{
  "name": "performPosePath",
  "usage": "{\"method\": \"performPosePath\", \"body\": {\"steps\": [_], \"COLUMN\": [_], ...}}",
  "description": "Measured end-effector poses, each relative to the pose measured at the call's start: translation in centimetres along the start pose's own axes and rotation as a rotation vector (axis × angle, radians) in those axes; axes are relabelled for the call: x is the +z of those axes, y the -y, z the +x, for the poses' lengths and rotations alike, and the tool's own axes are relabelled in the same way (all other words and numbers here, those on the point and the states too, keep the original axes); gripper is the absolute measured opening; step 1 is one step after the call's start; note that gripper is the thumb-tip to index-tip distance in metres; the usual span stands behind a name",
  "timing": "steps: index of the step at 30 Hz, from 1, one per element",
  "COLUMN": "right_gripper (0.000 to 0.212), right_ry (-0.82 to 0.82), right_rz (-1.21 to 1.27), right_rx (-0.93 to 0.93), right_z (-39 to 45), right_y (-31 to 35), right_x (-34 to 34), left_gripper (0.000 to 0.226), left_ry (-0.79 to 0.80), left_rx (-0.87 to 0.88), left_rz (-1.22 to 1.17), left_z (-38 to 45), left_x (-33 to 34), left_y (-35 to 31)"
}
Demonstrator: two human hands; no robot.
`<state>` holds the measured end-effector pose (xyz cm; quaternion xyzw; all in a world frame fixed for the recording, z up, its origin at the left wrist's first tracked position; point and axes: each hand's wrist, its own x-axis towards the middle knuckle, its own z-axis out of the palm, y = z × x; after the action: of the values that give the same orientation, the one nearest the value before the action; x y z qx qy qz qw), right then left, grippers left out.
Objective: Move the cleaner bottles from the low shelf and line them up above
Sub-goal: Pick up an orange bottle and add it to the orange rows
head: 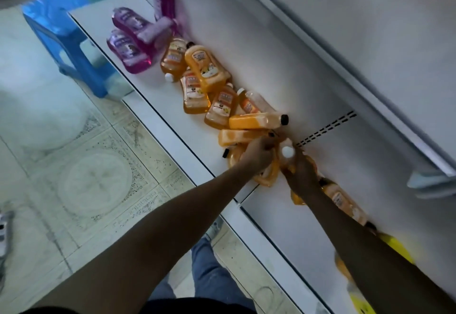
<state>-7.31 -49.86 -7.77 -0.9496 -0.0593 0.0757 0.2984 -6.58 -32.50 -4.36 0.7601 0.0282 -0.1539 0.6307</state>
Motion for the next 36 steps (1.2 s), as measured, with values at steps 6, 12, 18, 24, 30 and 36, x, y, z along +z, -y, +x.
{"method": "performPosePath", "body": {"steps": [6, 12, 18, 24, 30, 36], "right_gripper": [0.067, 0.041, 0.031, 0.031, 0.068, 0.032], "right_ry": [-0.247, -0.396, -0.482, -0.504, -0.491, -0.56], "right_rz": [0.298, 0.565, 0.838, 0.855, 0.892, 0.751], "right_rx": [0.039, 0.011, 0.063, 0.006, -0.099, -0.328], "right_z": [-6.8, -15.8, -24.0, -30.2, -34.1, -35.8], "right_y": [5.6, 11.8, 18.0, 23.0, 26.0, 28.6], "right_x": [-6.9, -10.1, -9.1, -9.1, -13.5, -18.8], "left_gripper": [0.044, 0.077, 0.115, 0.122, 0.106, 0.11], "left_ry": [0.178, 0.353, 0.29, 0.114, 0.408, 0.39], "left_rx": [0.387, 0.488, 0.46, 0.617, 0.582, 0.706], "left_rz": [-0.008, 0.109, 0.191, 0.395, 0.029, -0.109], "left_z": [-5.6, -13.4, -23.8, -31.4, -34.2, -37.0], "left_x": [-0.6, -1.6, -1.9, -2.8, -6.0, -3.6], "left_y": [-4.4, -4.6, -5.8, -7.7, -12.2, -15.6]}}
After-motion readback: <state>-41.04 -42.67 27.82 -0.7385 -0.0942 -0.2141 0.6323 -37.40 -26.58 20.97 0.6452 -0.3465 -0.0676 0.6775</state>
